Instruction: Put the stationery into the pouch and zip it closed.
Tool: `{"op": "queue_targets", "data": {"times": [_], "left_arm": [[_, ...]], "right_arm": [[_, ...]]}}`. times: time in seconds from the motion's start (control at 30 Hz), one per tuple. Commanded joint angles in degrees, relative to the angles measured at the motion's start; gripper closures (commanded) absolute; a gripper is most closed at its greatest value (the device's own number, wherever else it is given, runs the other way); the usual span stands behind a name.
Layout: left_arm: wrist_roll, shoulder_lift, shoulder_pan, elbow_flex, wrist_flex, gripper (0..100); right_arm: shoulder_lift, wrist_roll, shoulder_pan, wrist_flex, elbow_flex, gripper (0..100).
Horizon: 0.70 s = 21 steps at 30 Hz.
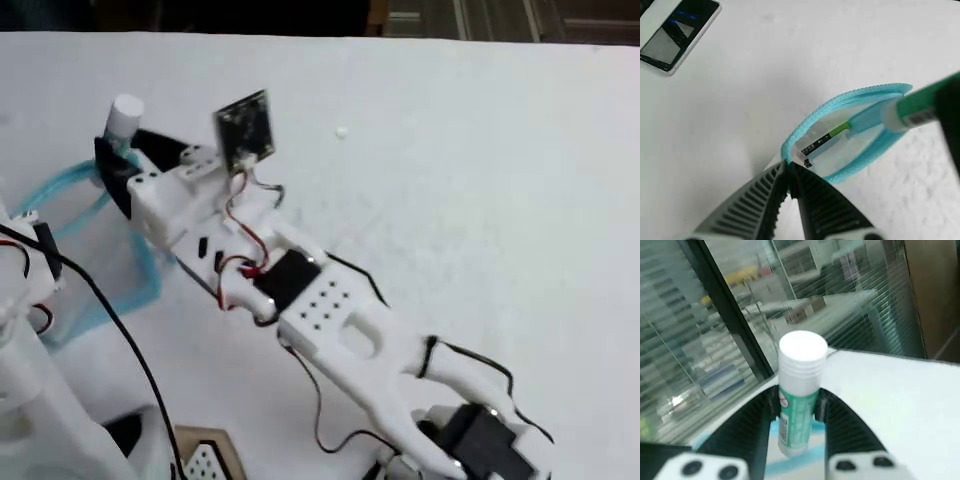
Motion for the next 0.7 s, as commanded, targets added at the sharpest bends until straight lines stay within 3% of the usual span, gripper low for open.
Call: {"op": "queue_targets", "data": {"times": [0.0, 0.27, 0.47, 0.53, 0.67], "left_arm": [[0.44, 0.4, 0.57, 2.99, 0.7, 98], [0.44, 0.4, 0.57, 2.99, 0.62, 98], [0.53, 0.4, 0.57, 2.99, 0.26, 98], [0.53, 0.4, 0.57, 2.99, 0.26, 98], [0.53, 0.4, 0.57, 2.99, 0.26, 98]], "right_arm": [[2.95, 0.53, 0.4, -0.92, -0.88, 98.1], [4.7, 1.49, -2.24, -2.95, -0.79, 97.8], [-0.04, 12.92, -10.59, 5.67, -0.62, 96.7], [-0.66, 13.45, -12.35, 8.84, -0.62, 90.0], [0.22, 13.36, -12.62, 12.88, -0.62, 66.6]]}}
